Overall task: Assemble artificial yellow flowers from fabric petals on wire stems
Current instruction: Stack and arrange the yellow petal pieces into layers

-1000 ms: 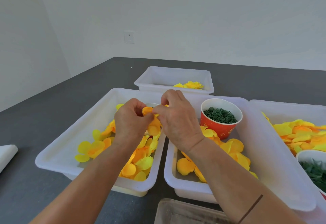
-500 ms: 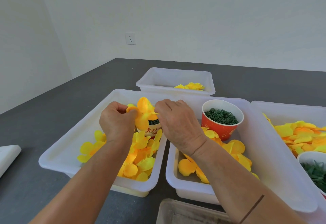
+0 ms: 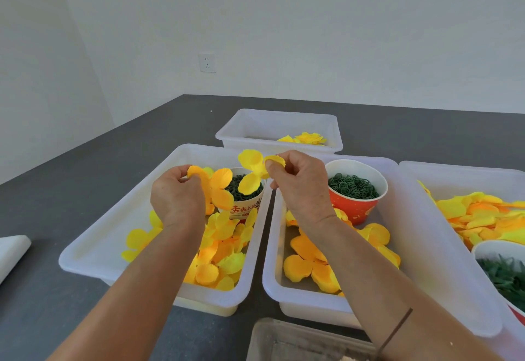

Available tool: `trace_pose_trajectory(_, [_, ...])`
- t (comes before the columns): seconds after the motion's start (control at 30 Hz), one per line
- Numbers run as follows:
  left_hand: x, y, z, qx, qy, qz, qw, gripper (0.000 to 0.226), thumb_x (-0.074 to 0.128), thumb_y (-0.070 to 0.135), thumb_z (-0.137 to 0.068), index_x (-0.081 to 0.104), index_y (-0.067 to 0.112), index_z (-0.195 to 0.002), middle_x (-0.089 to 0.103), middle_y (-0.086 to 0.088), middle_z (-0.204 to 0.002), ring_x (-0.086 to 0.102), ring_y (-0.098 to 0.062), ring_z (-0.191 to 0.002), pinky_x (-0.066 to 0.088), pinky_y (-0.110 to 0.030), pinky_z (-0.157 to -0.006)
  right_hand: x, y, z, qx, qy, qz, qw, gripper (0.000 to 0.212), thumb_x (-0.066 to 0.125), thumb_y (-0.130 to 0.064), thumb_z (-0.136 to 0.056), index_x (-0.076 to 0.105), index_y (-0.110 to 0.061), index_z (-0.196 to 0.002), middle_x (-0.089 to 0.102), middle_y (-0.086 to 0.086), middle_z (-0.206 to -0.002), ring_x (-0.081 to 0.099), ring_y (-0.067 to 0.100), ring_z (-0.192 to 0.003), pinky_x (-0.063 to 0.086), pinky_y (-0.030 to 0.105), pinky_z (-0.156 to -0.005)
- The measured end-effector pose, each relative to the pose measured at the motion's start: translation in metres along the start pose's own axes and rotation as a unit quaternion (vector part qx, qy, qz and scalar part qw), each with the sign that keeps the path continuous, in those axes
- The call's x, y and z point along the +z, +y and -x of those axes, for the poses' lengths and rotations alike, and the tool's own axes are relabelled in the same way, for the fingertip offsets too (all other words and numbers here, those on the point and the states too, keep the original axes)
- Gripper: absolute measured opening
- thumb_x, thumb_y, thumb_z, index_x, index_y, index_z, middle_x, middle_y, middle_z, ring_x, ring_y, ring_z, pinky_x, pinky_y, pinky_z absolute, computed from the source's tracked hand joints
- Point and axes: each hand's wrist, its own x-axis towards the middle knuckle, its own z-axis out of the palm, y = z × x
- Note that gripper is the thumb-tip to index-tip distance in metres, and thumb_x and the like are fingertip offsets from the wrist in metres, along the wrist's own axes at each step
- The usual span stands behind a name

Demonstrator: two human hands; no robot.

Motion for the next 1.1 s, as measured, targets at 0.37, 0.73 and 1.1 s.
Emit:
trace_pose_trajectory(0.37, [-0.008,0.005,0.005,-0.046,-0.047,-0.07,0.995,0.031,0.059,0.002,-0.075,0.054,0.027,-0.056,0.052,0.004,-0.059,0.048,-0.016,-0.055,0.054,-0.041,-0.068,0.002,-0.003,0.004,0.138,-0.088,-0.123,0.979,0.011,0.059,-0.006,-0.085,0.064,-0.015,-0.08,0.064,0.0,-0.058,0.052,0.007,-0.044,0.036,0.018,-0.041])
trace_pose_trajectory(0.73, [-0.01,-0.001,-0.004,-0.088,-0.072,-0.115,0.987,0.033,0.049,-0.005,-0.08,0.049,0.017,-0.055,0.049,-0.003,-0.063,0.051,-0.029,-0.072,0.051,-0.039,-0.069,0.003,-0.01,0.0,0.184,-0.137,-0.072,0.971,0.019,0.056,-0.005,-0.087,0.056,-0.018,-0.073,0.067,0.002,-0.062,0.055,0.008,-0.043,0.036,0.023,-0.046])
trace_pose_trajectory(1.1, [-0.015,-0.005,-0.013,-0.067,0.009,-0.1,0.993,0.032,0.046,-0.004,-0.08,0.061,0.006,-0.106,0.06,-0.012,-0.107,0.058,-0.035,-0.094,0.051,-0.041,-0.082,0.012,-0.006,-0.003,0.168,-0.194,-0.004,0.966,0.014,0.06,-0.008,-0.087,0.06,-0.01,-0.101,0.069,0.0,-0.064,0.061,0.007,-0.046,0.039,0.019,-0.043])
